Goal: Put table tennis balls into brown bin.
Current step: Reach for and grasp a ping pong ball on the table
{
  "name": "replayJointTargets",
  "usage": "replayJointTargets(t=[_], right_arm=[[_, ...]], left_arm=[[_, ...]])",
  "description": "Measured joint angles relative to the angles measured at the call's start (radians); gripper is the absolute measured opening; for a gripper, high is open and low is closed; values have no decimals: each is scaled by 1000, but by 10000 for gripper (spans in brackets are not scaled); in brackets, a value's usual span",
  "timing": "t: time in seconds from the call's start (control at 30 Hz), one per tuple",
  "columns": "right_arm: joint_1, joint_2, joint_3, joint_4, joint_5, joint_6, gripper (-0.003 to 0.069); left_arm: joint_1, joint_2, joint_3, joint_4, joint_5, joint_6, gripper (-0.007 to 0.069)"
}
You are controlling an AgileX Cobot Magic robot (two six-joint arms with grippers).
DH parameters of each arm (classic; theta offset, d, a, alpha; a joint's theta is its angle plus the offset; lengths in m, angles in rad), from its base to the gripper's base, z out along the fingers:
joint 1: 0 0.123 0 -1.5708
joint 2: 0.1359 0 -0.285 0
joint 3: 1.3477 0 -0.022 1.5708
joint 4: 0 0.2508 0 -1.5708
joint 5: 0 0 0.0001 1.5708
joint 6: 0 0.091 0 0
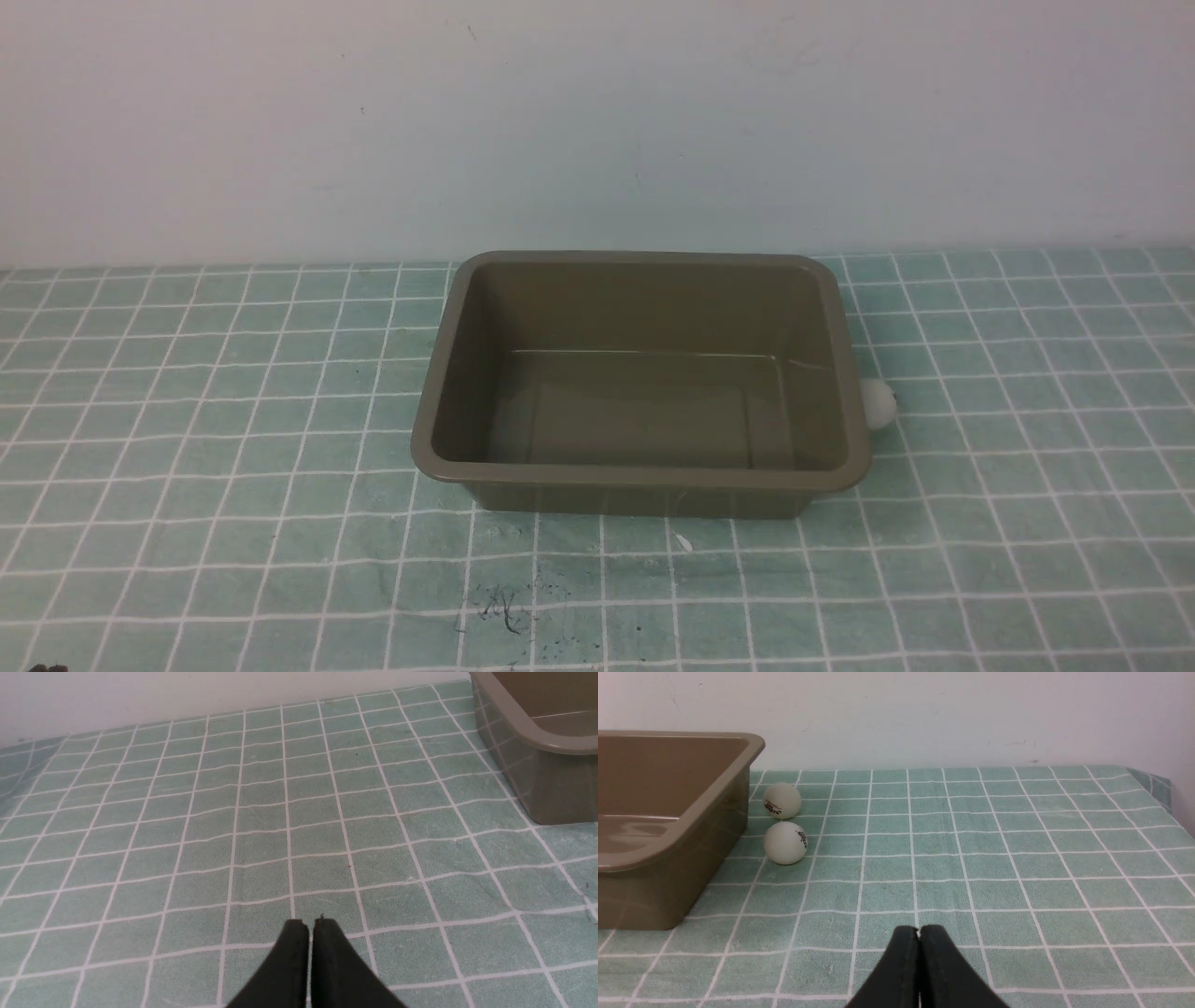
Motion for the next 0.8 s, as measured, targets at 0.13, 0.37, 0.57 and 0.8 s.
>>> replayJointTargets(t=[0.13,0.37,0.57,0.8], right_arm=[[0,0,0,0,0,0,-10],[0,0,0,0,0,0,-10],[0,0,6,240,-207,140,-10],[0,0,6,566,-473,249,-10]], left_arm=[[0,0,0,0,0,0,-5],[0,0,0,0,0,0,-5],[0,0,0,0,0,0,-5],[0,0,0,0,0,0,-5]])
